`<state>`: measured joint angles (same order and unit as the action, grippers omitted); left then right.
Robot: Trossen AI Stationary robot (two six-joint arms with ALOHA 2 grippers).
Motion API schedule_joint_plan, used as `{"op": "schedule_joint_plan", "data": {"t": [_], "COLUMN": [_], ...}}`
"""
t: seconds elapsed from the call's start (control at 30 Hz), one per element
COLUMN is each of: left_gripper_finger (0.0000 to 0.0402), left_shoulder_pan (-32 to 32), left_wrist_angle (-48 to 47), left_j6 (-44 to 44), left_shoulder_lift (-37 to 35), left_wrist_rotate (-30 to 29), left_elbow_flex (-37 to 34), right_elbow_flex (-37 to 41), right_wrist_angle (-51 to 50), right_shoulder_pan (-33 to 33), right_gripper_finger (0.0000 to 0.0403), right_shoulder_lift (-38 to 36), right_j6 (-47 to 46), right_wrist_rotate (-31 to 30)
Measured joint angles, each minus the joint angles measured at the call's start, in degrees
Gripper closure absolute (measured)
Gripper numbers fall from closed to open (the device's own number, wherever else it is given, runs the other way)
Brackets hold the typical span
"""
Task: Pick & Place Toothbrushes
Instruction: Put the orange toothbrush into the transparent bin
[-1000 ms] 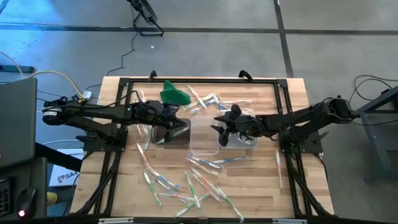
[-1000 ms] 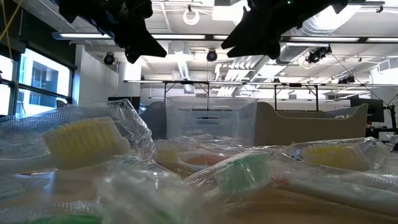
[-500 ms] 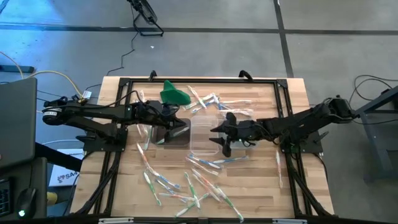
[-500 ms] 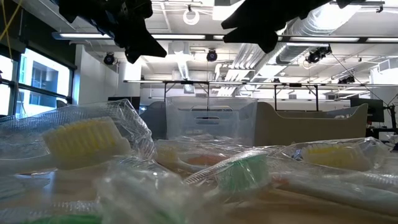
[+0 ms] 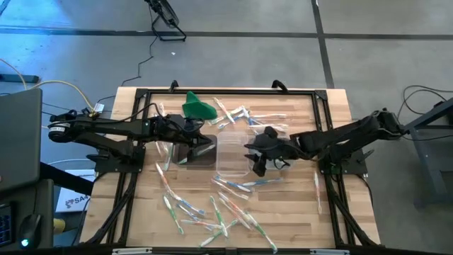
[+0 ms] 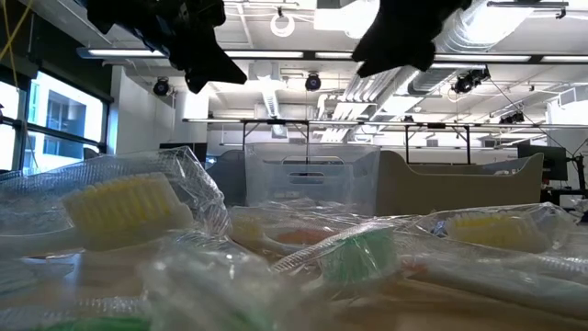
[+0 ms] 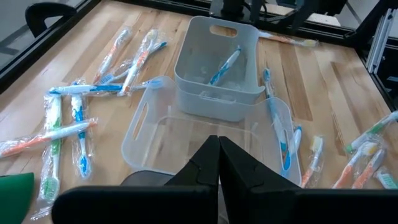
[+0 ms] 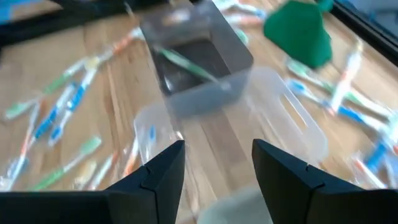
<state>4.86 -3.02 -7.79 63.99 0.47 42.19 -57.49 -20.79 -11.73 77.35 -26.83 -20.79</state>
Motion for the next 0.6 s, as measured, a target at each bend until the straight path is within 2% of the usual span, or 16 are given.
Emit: {"op": "schedule_joint_plan", "data": {"t": [0.13, 0.23, 0.4, 0.6], "left_gripper_finger": [0.04, 0.04, 0.04, 0.04], "left_shoulder_pan": [0.0, 0.0, 0.0, 0.0], "left_wrist_angle": [-0.2, -0.1, -0.2, -0.1], "left_j6": [0.0, 0.0, 0.0, 0.0], "left_shoulder_lift": [0.0, 0.0, 0.0, 0.0], "left_wrist_rotate": [0.0, 0.0, 0.0, 0.0], "left_elbow_flex": [0.0, 0.0, 0.0, 0.0], "right_elbow_flex": [-3.4, -5.2, -5.8, -5.8], "right_wrist_angle": [-7.8, -11.2, -13.1, -17.5], "right_shoulder_pan": [-1.3, -2.7, -5.1, -7.7], "right_gripper_finger": [0.0223, 0.0223, 0.0223, 0.0223], "right_shoulder_lift": [0.0, -0.2, -0.2, -0.2], "right_j6": [-1.9, -2.0, -1.9, -7.0], "right_wrist_rotate": [0.7, 3.8, 7.7, 8.2]}}
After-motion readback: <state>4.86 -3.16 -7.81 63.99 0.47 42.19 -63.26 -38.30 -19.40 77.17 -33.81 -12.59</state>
